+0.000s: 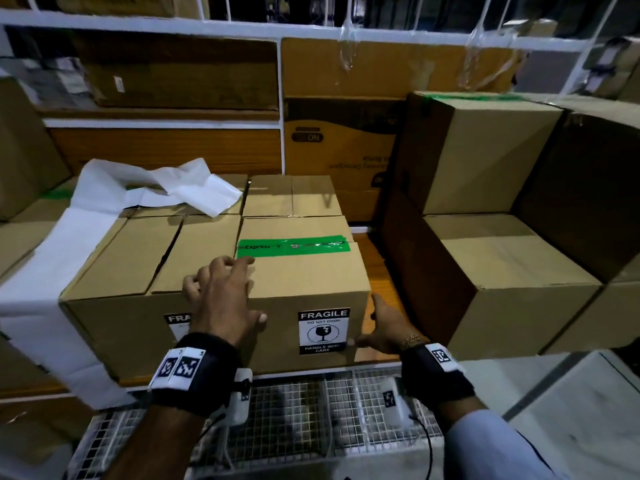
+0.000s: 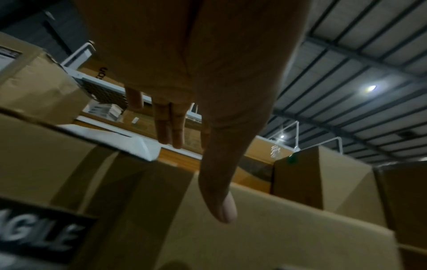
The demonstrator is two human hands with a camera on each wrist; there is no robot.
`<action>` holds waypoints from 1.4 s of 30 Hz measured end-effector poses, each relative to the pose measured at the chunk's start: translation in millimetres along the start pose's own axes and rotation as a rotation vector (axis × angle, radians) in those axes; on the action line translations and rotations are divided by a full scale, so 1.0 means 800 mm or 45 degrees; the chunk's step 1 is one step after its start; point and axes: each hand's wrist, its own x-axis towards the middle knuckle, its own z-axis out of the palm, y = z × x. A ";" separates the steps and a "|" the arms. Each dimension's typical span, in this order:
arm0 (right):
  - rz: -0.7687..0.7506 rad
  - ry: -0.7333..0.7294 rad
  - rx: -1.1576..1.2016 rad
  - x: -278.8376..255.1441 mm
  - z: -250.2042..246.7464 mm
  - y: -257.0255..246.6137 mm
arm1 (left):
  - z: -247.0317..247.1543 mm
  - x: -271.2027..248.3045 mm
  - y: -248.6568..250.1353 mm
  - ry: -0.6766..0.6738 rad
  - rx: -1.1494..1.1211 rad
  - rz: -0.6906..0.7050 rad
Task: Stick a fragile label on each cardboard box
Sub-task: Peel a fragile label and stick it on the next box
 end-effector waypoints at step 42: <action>-0.112 0.683 0.196 0.138 -0.539 0.058 | 0.022 0.254 0.524 0.180 -0.640 0.312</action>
